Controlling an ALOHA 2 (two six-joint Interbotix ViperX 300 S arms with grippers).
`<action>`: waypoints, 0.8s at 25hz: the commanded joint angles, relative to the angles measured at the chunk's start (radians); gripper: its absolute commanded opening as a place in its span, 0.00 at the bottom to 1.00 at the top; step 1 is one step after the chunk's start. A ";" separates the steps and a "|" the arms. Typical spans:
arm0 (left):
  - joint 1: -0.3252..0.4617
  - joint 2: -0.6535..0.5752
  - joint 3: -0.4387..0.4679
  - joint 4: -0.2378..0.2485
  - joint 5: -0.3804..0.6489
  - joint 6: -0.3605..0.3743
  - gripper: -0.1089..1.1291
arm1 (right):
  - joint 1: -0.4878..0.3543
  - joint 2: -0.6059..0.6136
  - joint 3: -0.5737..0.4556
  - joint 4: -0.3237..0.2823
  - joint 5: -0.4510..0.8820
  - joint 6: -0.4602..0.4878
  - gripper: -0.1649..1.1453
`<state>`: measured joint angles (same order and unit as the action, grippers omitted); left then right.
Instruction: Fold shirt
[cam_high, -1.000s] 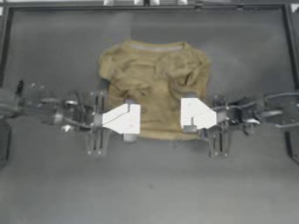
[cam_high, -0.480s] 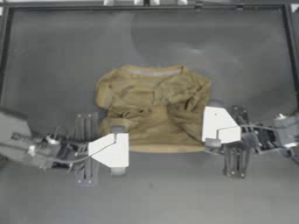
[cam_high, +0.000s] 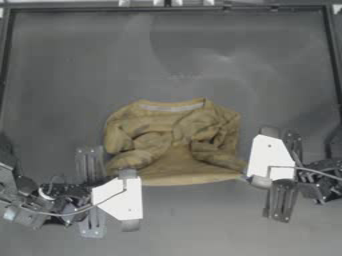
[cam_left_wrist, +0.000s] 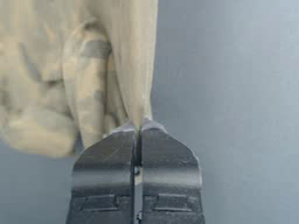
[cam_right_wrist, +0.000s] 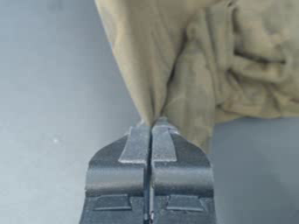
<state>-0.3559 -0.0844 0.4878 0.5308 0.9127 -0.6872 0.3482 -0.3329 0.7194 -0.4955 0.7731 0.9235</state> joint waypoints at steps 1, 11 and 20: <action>0.032 -0.080 -0.014 0.011 0.008 0.000 0.13 | -0.015 -0.021 -0.041 -0.014 0.020 0.003 0.18; 0.193 -0.115 0.046 0.026 -0.038 0.049 0.12 | -0.202 -0.021 -0.005 -0.023 0.000 -0.025 0.18; 0.364 -0.115 0.103 0.020 -0.181 0.130 0.12 | -0.387 -0.020 0.057 -0.012 -0.115 -0.112 0.18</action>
<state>-0.0199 -0.1442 0.5952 0.5507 0.7563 -0.5630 -0.0077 -0.3344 0.7808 -0.5093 0.6765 0.8145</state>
